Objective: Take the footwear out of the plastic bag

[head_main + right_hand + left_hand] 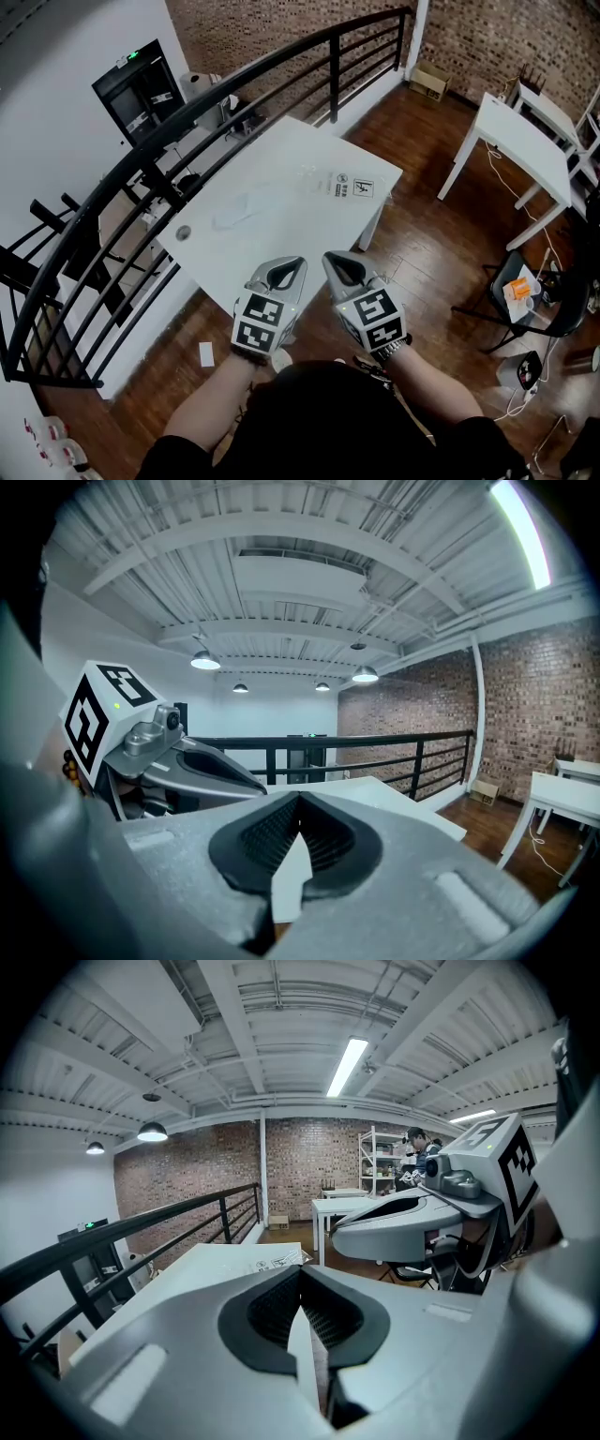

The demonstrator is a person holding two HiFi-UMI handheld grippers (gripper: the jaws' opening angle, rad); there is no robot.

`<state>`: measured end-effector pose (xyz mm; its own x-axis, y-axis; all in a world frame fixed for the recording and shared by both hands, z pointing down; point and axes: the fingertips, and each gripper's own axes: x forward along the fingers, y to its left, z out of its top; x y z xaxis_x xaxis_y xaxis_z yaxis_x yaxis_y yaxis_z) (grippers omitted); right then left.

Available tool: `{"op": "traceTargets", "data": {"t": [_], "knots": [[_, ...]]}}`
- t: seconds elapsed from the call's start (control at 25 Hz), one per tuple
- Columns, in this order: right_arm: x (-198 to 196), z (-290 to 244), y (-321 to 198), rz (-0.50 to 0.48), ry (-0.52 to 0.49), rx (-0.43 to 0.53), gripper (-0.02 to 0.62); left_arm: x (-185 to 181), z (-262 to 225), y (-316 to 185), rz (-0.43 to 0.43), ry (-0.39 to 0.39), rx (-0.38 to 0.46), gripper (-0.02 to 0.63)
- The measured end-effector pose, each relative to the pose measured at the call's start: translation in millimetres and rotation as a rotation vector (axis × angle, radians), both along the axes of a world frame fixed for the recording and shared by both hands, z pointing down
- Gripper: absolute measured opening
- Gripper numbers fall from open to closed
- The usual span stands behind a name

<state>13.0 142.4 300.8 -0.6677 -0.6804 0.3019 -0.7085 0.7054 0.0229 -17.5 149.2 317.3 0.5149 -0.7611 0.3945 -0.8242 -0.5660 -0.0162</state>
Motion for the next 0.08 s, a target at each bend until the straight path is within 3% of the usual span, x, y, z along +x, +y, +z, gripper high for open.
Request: {"op": "traceTargets", "data": {"t": [0.08], "knots": [[1.5,1.2,0.4,0.004,0.003,0.0,-0.008,0.4,1.1,0.9,0.0,0.0,0.0,0.017]]}}
